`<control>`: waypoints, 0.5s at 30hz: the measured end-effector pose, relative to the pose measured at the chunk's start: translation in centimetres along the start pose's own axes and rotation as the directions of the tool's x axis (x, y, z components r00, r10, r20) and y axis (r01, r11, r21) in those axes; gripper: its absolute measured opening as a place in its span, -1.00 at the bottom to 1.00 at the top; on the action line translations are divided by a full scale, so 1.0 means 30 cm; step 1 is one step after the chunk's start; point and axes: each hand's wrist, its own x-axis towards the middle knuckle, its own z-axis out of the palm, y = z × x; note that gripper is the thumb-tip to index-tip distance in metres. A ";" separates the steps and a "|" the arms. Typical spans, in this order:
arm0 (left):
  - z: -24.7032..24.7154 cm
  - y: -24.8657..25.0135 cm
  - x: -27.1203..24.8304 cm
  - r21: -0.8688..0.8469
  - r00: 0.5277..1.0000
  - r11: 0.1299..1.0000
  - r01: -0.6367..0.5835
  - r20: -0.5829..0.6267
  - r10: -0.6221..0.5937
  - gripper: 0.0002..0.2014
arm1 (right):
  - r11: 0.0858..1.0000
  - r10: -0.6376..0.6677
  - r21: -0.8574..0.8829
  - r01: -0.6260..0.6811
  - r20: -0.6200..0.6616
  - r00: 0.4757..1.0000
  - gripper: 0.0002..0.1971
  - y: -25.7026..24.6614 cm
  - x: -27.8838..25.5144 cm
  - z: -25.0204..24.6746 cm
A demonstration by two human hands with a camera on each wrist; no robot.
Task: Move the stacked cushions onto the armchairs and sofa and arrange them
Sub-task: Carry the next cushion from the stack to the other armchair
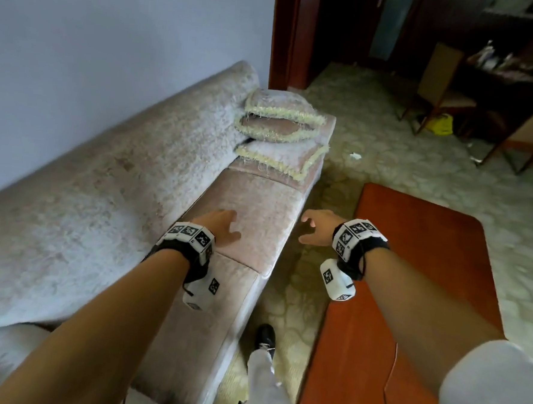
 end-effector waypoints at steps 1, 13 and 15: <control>-0.010 0.023 0.051 0.008 0.999 0.999 -0.039 0.007 0.039 -0.50 | 1.000 0.017 0.014 -0.017 -0.008 1.000 -0.40 0.032 0.020 -0.011; -0.297 0.171 0.672 0.109 0.996 0.991 -0.083 -0.021 0.086 -0.54 | 0.995 0.093 0.039 -0.092 -0.016 0.996 -0.53 0.319 0.468 -0.324; -0.349 0.209 0.777 0.104 0.995 0.991 -0.085 -0.041 0.090 -0.54 | 0.993 0.113 0.046 -0.111 -0.049 0.992 -0.49 0.380 0.554 -0.394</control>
